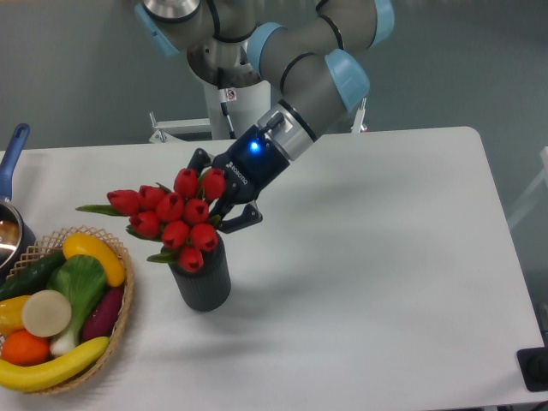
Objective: Pick up the flowers from the vase
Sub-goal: 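Close the gripper on the tulip stems and begin lifting, then lift the tulip bunch straight up out of the grey vase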
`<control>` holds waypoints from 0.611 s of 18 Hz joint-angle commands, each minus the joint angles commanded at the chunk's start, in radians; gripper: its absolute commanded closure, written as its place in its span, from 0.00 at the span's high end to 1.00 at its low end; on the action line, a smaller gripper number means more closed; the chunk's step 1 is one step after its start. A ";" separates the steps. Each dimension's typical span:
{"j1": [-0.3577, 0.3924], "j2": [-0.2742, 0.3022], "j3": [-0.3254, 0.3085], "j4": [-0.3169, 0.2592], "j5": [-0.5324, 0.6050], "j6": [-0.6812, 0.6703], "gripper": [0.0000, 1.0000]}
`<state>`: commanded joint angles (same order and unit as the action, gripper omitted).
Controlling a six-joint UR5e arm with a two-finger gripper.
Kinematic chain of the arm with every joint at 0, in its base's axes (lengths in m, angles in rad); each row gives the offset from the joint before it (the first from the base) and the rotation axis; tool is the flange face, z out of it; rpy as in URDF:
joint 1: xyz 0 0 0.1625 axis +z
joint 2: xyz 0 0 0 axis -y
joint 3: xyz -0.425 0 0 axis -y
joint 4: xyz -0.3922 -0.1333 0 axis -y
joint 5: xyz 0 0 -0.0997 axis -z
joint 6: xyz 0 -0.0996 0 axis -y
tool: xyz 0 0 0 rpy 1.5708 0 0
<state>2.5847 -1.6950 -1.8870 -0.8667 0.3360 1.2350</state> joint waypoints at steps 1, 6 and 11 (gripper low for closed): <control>0.000 0.000 0.012 0.000 0.000 -0.020 0.43; 0.015 0.000 0.058 0.000 -0.008 -0.084 0.43; 0.032 0.000 0.089 -0.002 -0.009 -0.133 0.43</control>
<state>2.6169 -1.6950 -1.7979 -0.8682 0.3267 1.1016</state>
